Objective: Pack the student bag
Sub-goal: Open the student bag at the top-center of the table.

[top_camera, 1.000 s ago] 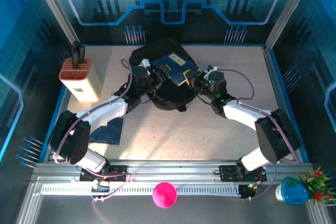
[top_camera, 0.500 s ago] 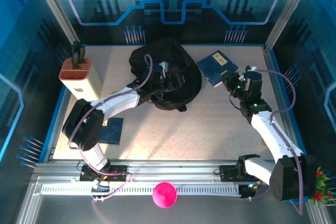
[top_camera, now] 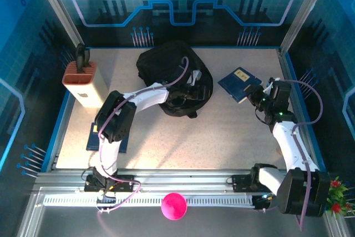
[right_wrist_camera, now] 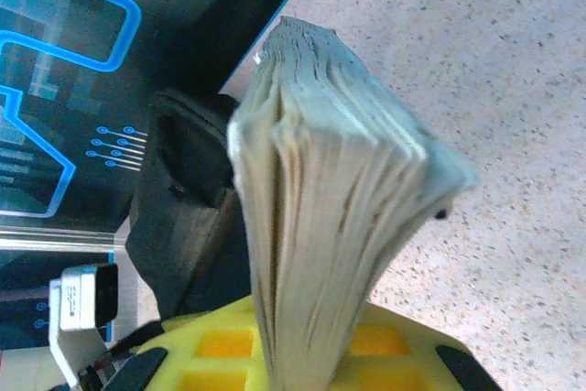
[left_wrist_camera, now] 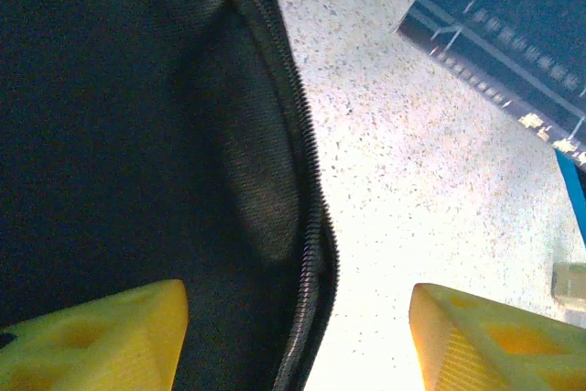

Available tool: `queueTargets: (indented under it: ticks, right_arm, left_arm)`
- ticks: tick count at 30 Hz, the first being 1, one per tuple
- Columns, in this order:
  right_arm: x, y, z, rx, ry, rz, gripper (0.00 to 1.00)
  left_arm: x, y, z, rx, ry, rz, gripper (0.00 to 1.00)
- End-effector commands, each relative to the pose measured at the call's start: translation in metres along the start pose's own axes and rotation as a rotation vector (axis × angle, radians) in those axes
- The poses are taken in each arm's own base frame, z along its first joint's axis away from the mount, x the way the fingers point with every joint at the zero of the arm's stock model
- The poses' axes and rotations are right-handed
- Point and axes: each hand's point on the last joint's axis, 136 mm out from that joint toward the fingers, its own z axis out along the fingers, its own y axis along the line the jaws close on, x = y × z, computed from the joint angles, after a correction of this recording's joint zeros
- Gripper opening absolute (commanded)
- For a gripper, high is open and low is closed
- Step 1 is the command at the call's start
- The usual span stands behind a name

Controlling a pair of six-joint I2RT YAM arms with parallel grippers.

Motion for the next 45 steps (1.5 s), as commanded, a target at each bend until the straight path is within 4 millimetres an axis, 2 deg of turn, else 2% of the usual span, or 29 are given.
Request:
queueTargets:
  ticks: [1, 6, 11, 18, 24, 27, 34, 39, 45]
  right_arm:
    - [0.003, 0.002, -0.005, -0.045, 0.021, -0.023, 0.06]
    - [0.003, 0.000, -0.005, -0.053, 0.023, -0.012, 0.06]
    - [0.002, -0.001, -0.004, -0.061, 0.025, -0.001, 0.06]
    - [0.002, 0.000, -0.008, -0.066, 0.016, 0.013, 0.06]
    - [0.001, 0.001, -0.010, -0.063, 0.011, 0.002, 0.07]
    - [0.001, 0.003, -0.012, -0.068, 0.013, -0.008, 0.07]
    - [0.009, 0.012, -0.018, -0.098, 0.056, -0.067, 0.07]
    - [0.026, 0.023, -0.018, -0.136, 0.124, -0.080, 0.07]
    - [0.058, 0.045, -0.010, -0.172, 0.202, -0.099, 0.07]
  left_arm:
    - [0.011, -0.004, 0.008, 0.025, 0.084, 0.085, 0.61]
    - [0.011, -0.005, 0.015, 0.031, 0.103, 0.102, 0.51]
    - [0.014, -0.004, 0.022, 0.032, 0.129, 0.112, 0.46]
    - [0.010, -0.004, 0.028, 0.025, 0.148, 0.100, 0.29]
    - [0.001, -0.005, 0.021, -0.002, 0.116, 0.120, 0.11]
    - [-0.009, -0.009, 0.012, -0.014, 0.082, 0.135, 0.04]
    - [-0.044, -0.017, -0.029, -0.073, -0.067, 0.171, 0.00]
    - [-0.071, -0.021, -0.062, -0.099, -0.202, 0.175, 0.00]
    - [-0.090, -0.045, -0.086, -0.049, -0.291, 0.211, 0.00]
